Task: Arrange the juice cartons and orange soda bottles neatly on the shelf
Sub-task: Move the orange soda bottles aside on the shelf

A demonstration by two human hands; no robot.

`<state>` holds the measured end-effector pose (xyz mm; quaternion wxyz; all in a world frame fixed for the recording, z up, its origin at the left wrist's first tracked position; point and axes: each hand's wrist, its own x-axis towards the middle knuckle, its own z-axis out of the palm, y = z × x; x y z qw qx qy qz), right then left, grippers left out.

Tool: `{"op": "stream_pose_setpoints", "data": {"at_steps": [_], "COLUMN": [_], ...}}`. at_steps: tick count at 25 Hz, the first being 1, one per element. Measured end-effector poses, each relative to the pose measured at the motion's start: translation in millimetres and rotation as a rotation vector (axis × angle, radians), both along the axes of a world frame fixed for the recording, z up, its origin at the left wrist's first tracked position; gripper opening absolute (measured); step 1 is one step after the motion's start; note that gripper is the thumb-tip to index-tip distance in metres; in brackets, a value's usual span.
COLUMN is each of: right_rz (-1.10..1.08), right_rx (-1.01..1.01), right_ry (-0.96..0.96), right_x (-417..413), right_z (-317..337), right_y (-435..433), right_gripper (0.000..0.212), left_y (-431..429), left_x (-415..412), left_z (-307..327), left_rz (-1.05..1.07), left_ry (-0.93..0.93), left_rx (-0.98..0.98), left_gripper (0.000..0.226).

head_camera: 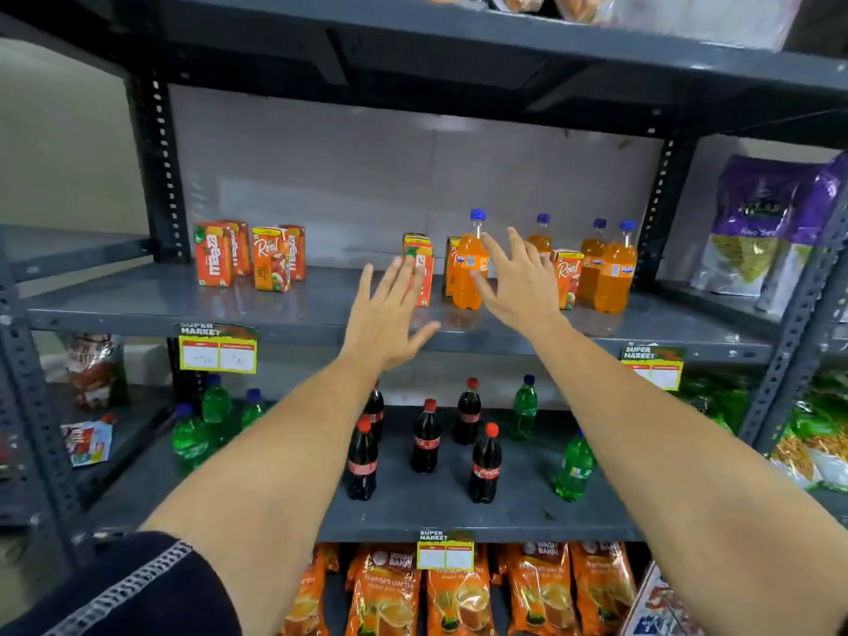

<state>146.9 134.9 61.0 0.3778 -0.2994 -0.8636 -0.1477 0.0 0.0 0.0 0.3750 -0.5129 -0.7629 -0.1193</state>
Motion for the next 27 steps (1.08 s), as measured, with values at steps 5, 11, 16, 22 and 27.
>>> {"op": "stream_pose_setpoints", "data": {"at_steps": [5,11,16,22,27], "right_rz": [-0.039,-0.033,-0.038,0.044,0.071], "right_rx": [-0.008,-0.1,-0.17,-0.229,-0.24], "right_ry": [-0.092,-0.041,-0.036,0.04,0.088], "right_x": [-27.9,-60.5,-76.2,-79.6,-47.1], "right_z": [18.4,-6.6,-3.3,3.0,8.0], "right_y": [21.6,33.8,51.3,48.4,49.1], "right_gripper": [0.057,0.064,0.064,0.06,0.059], "left_y": [18.2,24.9,25.3,27.7,30.8], "left_x": [-4.1,-10.6,-13.5,-19.9,-17.7], "left_z": [-46.7,-45.8,-45.0,-48.8,-49.3], "left_rz": [0.029,0.019,0.003,0.0,-0.012], "left_ry": [0.001,0.033,0.022,0.065,0.056], "left_rx": [0.023,0.055,0.079,0.128,0.163], "left_gripper": [0.081,0.079,0.077,0.074,0.072]}}
